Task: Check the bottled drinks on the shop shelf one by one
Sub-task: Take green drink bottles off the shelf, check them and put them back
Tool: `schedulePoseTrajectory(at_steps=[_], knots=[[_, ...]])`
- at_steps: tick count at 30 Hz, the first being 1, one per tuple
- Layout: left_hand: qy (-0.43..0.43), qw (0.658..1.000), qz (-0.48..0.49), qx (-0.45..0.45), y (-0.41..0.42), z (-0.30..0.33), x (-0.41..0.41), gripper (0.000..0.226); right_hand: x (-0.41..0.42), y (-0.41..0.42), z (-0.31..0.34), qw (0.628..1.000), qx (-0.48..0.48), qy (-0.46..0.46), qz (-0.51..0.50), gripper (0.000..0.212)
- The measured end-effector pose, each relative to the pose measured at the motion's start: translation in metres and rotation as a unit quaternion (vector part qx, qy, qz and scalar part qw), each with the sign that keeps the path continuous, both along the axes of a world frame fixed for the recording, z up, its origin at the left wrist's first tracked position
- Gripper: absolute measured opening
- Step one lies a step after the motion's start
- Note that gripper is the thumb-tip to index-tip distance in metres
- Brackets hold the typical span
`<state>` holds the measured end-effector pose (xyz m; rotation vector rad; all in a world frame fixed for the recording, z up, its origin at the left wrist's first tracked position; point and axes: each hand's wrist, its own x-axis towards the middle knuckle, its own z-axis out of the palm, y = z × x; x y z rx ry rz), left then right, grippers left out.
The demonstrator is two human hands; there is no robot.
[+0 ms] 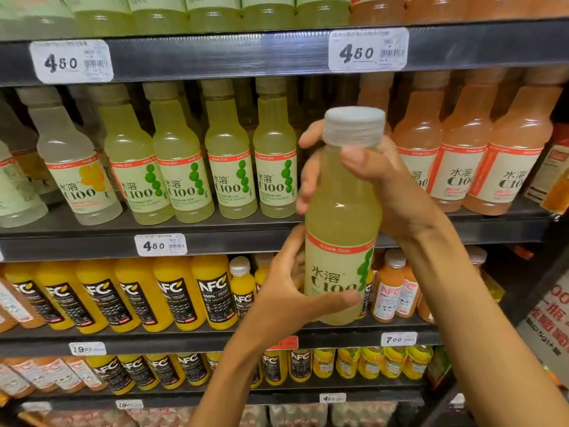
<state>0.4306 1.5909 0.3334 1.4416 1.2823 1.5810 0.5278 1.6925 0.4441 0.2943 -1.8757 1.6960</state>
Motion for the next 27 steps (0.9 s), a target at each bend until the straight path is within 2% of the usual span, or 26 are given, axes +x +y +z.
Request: schedulePoseTrajectory(at_steps=[2,6,8,9,11,13,14,16,18,20,22,25,27], knots=[[-0.044,0.999,-0.018,-0.001,0.001,-0.003,0.009,0.07,-0.005,0.004,0.0,0.998,-0.034,-0.014,-0.053,0.018],[-0.096,0.995,0.038,0.004,-0.002,0.001,0.014,0.044,-0.012,0.016,-0.005,0.983,-0.128,-0.004,-0.132,0.023],[-0.13,0.991,0.039,-0.012,-0.003,0.0,0.011,0.05,-0.011,0.023,-0.007,0.978,-0.175,-0.021,-0.112,0.032],[-0.155,0.987,0.028,-0.033,-0.003,-0.002,0.01,0.061,-0.01,0.025,-0.008,0.977,-0.192,-0.031,-0.083,0.038],[-0.207,0.976,-0.034,-0.055,-0.005,-0.004,0.009,0.075,-0.012,0.027,-0.01,0.973,-0.225,-0.038,-0.036,0.046],[-0.23,0.966,-0.107,-0.052,-0.005,-0.005,0.011,0.069,-0.015,0.025,-0.012,0.964,-0.265,-0.031,-0.002,0.046],[-0.222,0.968,-0.101,-0.06,-0.004,-0.006,0.012,0.068,-0.016,0.023,-0.013,0.961,-0.274,-0.029,0.007,0.045],[-0.186,0.978,-0.032,-0.085,-0.004,-0.007,0.014,0.072,-0.018,0.022,-0.012,0.967,-0.252,-0.032,-0.022,0.041],[-0.15,0.985,0.041,-0.079,-0.005,-0.007,0.01,0.072,-0.016,0.021,-0.01,0.97,-0.221,-0.034,-0.095,0.037],[-0.098,0.992,0.071,-0.026,-0.005,-0.002,0.008,0.057,-0.015,0.021,-0.008,0.966,-0.198,-0.032,-0.165,0.034],[-0.082,0.995,0.059,-0.014,-0.005,0.003,0.013,0.04,-0.015,0.021,-0.005,0.961,-0.184,-0.053,-0.2,0.034],[-0.133,0.99,0.037,-0.029,-0.001,-0.001,0.015,0.05,-0.015,0.025,-0.002,0.961,-0.194,-0.094,-0.176,0.029],[-0.211,0.976,-0.033,-0.042,-0.002,0.0,0.012,0.059,-0.013,0.028,-0.002,0.962,-0.213,-0.105,-0.136,0.031]])
